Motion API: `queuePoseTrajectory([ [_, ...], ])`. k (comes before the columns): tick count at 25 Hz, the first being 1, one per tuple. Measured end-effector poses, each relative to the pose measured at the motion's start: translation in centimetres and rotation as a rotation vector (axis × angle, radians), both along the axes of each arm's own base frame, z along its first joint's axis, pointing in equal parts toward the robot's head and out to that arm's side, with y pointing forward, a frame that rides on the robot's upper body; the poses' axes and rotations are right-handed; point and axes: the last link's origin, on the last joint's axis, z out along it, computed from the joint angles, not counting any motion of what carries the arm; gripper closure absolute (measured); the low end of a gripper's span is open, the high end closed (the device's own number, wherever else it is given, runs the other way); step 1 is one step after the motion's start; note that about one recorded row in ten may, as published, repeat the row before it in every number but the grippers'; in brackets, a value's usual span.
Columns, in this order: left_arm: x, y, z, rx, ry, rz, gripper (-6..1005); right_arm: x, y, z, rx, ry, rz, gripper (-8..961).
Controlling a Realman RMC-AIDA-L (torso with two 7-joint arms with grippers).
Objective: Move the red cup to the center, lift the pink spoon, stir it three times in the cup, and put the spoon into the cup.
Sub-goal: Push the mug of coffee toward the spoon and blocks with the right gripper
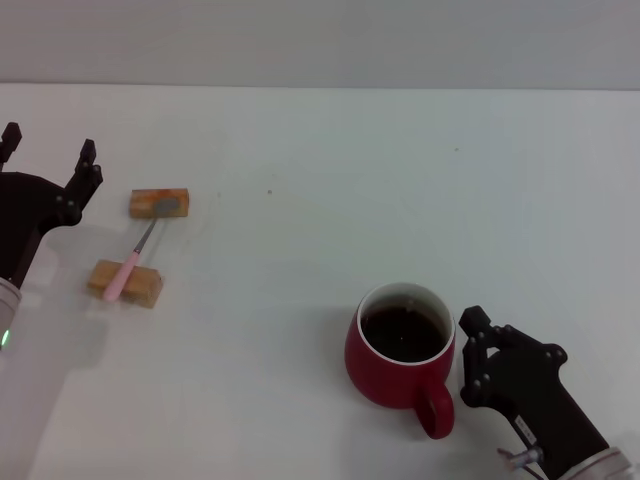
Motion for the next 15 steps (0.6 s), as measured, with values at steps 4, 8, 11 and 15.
queuePoseTrajectory([
  [4, 0.1, 0.0, 0.0, 0.0, -0.001, -0.001, 165, -0.2, 0.3, -0.1, -0.004, -0.001, 0.009, 953],
  [8, 0.1, 0.0, -0.1, -0.001, -0.001, -0.002, 165, -0.3, 0.5, -0.1, -0.006, -0.002, 0.017, 954],
  [11, 0.1, 0.0, -0.1, -0.001, -0.001, -0.002, 165, -0.4, 0.7, -0.2, -0.016, 0.002, 0.019, 954],
  [15, 0.1, 0.0, -0.1, -0.001, -0.001, -0.002, 165, -0.6, 1.2, -0.5, -0.04, 0.004, 0.025, 954],
])
